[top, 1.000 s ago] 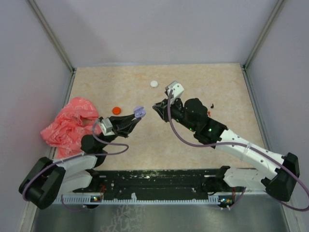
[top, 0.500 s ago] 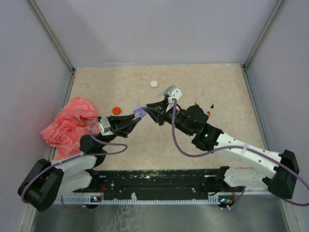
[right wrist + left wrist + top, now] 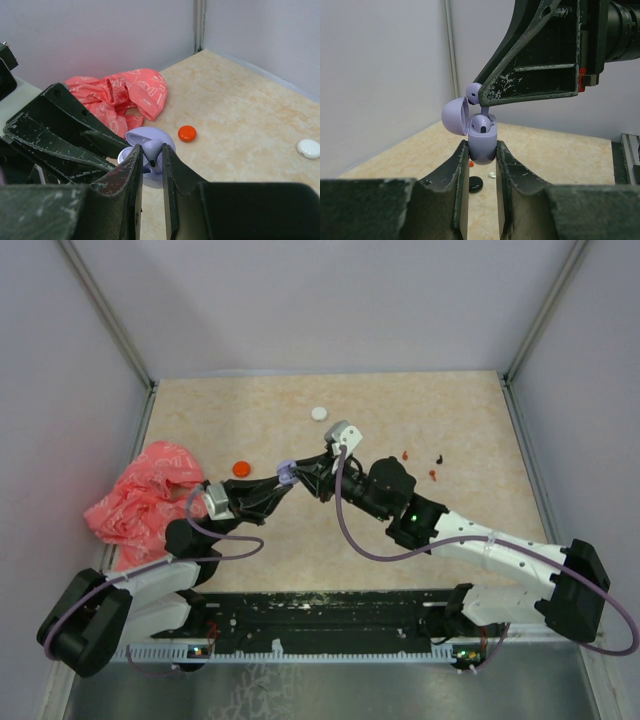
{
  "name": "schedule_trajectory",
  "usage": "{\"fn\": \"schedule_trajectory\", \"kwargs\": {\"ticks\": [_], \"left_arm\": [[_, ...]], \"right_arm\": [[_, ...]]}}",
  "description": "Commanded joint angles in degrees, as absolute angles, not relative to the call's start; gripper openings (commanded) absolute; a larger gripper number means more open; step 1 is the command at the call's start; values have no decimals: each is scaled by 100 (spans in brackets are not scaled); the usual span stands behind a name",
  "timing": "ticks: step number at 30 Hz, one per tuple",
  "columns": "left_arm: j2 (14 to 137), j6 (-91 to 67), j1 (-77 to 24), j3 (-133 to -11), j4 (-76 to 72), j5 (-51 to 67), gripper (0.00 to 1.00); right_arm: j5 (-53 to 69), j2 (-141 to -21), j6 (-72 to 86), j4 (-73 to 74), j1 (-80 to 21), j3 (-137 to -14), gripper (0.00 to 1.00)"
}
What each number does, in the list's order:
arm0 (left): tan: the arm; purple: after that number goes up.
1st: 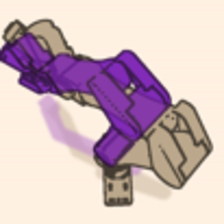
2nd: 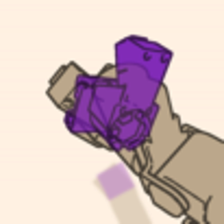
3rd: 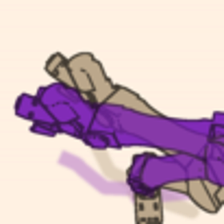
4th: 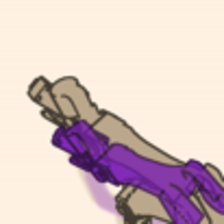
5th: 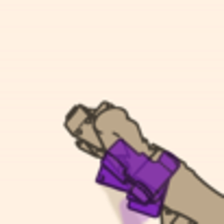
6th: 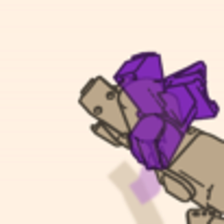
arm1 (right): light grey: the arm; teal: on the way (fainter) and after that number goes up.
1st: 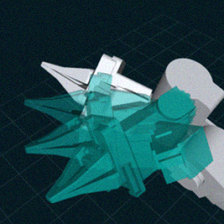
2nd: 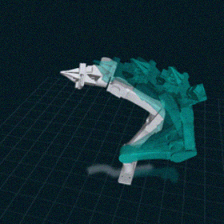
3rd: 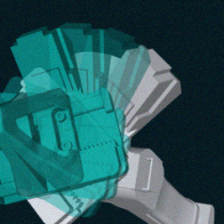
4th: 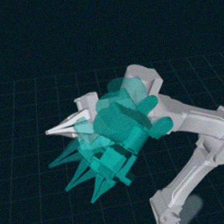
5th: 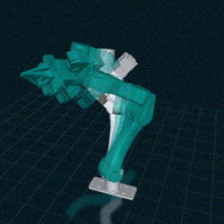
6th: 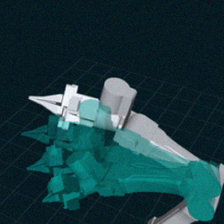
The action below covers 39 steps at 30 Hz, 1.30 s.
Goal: Insert the wireless bluetooth earbuds into the charging case
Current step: Place the earbud in the charging case.
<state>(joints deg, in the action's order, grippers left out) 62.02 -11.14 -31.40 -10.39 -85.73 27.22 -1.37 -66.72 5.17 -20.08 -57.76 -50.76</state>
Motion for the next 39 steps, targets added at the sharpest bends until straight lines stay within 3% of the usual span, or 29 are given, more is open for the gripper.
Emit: {"fn": "schedule_trajectory", "kwargs": {"ticks": [1,23,35,39], "left_arm": [[6161,-1221,-3153,-1154,-8886,2701,0],[6197,-1267,-3157,-1134,-8946,2672,0],[6253,-1300,-3154,-1088,-8931,2679,0],[6328,-1366,-3153,-1039,-8912,2681,0]], "right_arm": [[-33,-6717,571,-2179,-5861,-5401,12],[5,-6838,722,-2010,-5908,-5445,12],[-259,-6610,761,-1938,-5915,-5411,46],[-382,-6517,757,-1731,-5914,-5520,52]]}}
